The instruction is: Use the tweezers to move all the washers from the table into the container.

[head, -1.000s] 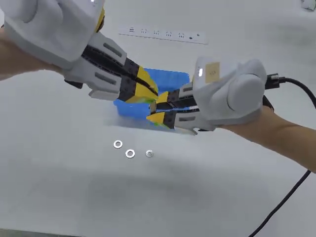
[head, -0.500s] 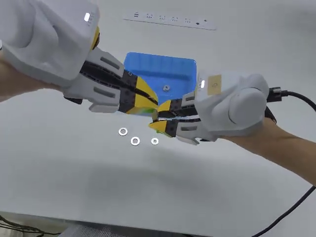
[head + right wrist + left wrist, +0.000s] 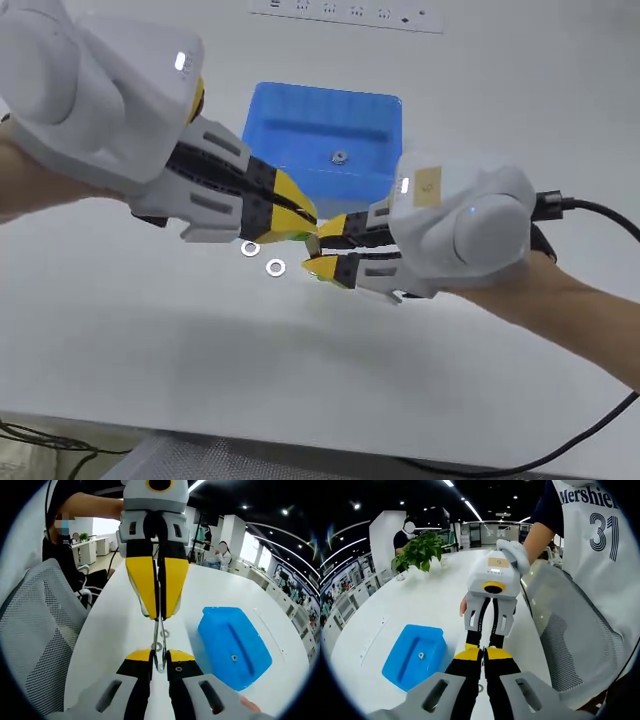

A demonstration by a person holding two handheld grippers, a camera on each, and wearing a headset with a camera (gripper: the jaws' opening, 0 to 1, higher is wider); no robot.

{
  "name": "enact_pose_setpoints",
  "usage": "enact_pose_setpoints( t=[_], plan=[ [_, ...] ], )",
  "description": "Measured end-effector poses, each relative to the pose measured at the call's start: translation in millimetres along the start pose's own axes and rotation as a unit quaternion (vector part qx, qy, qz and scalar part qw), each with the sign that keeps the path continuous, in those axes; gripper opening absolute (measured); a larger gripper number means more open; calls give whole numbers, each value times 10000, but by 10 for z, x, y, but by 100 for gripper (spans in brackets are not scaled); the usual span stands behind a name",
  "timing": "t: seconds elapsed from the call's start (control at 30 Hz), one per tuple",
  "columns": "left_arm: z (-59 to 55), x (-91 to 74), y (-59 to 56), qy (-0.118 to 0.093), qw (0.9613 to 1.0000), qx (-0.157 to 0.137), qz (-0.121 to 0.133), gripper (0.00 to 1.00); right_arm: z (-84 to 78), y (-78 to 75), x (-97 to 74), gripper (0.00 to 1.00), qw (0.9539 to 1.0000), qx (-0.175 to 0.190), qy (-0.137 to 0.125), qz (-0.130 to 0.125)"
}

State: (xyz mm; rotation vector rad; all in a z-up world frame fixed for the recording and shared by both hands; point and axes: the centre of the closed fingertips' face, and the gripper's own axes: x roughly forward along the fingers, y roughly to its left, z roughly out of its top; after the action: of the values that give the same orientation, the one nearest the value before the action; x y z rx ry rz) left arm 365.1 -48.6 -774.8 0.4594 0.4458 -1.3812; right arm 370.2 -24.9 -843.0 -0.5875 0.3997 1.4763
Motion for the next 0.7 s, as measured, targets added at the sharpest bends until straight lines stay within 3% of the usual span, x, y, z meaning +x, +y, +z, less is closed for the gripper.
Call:
enact_pose_setpoints(
  t=[0.7],
  plan=[
    [-87, 52, -14, 216, 9998, -41, -6, 6, -75, 10, 92, 12, 9999, 143, 24, 94]
  ],
)
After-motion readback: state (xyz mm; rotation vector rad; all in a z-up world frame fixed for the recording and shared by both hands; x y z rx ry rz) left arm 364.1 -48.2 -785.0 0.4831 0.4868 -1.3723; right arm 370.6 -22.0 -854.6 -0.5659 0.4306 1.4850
